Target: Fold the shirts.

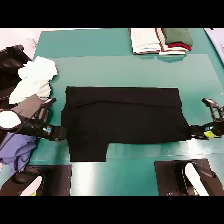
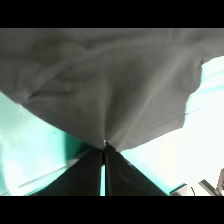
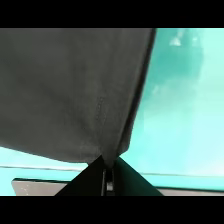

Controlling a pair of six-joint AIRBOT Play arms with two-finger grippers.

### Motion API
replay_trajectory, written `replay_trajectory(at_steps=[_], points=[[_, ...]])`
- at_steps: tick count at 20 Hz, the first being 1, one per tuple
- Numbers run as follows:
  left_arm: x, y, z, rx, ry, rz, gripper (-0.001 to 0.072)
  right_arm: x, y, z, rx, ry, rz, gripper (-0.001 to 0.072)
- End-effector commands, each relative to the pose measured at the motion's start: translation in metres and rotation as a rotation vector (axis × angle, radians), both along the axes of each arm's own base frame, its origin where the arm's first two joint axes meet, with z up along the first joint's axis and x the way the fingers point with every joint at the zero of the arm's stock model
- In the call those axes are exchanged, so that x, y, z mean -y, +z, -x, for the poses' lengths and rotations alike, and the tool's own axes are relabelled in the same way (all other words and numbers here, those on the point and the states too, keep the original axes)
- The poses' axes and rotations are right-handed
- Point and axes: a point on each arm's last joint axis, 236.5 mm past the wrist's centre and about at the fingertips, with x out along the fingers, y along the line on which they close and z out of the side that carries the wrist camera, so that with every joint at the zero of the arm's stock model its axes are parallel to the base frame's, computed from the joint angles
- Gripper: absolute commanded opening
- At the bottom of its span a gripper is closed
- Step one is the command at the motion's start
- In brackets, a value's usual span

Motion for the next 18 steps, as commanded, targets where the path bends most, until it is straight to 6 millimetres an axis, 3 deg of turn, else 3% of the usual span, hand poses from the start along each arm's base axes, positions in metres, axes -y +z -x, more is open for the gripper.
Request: replay_trajectory(at_steps=[1,6,10,12,14,18], points=[[-0.006,0.029,-0.024,0.119,0.019,-0.026,0.0019,0.016,0.027,-0.016,0.041,-0.025,0.052,0.0018],[-0.013,0.034,-0.11,0.256,0.079,-0.073,0.0019,0.027,0.036,-0.09,0.091,-0.024,-0.014,0.0018],[-0.027,0.02,-0.192,0.277,0.149,-0.105,0.0019,0.028,0.026,-0.15,0.078,-0.002,-0.025,0.0018],[-0.024,0.009,-0.226,0.283,0.129,-0.11,0.002,0.026,0.019,-0.177,0.071,0.0,-0.03,0.0018],[-0.021,-0.004,-0.255,0.278,0.128,-0.112,0.002,0.022,0.011,-0.201,0.06,0.024,-0.034,0.0018],[-0.019,-0.02,-0.286,0.283,0.14,-0.115,0.002,0.013,0.001,-0.24,0.064,0.058,-0.065,0.0021]])
